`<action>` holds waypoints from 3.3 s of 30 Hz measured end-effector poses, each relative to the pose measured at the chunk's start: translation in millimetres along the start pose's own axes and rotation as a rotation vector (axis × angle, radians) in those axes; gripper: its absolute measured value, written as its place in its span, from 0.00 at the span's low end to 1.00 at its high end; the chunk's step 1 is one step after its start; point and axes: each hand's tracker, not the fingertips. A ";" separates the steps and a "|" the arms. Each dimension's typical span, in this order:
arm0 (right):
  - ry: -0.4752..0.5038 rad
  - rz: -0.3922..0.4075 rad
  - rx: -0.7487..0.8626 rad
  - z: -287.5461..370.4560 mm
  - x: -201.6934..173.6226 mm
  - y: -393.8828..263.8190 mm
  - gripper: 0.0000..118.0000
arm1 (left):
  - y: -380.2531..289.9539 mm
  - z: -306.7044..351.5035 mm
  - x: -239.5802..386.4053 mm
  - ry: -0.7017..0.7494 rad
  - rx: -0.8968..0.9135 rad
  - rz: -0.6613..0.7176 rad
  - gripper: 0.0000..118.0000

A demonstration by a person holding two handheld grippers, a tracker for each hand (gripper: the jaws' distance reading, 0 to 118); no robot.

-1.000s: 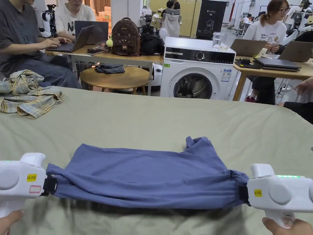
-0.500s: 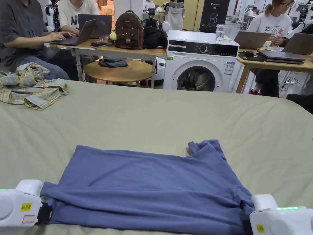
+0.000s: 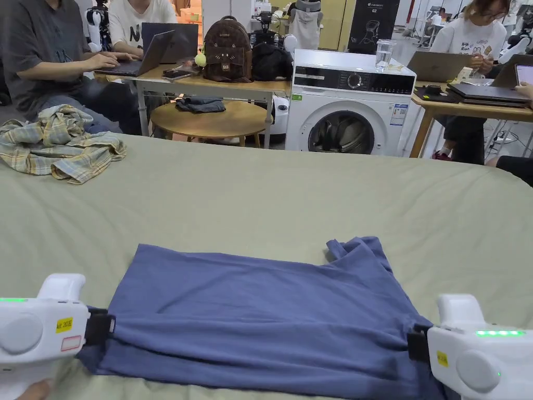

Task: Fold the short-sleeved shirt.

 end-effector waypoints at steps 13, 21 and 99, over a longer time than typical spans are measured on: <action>0.016 -0.068 0.298 15.8 -64.9 27.4 0.00 | 15.1 21.1 60.0 0.083 0.391 -0.068 0.00; 0.087 -0.091 0.295 -0.7 -84.9 45.6 0.00 | 53.8 -17.5 45.6 0.076 0.256 -0.060 0.00; 0.176 -0.102 -0.052 -60.6 36.3 124.5 0.00 | 106.2 -41.9 -11.5 -0.009 0.067 0.007 0.00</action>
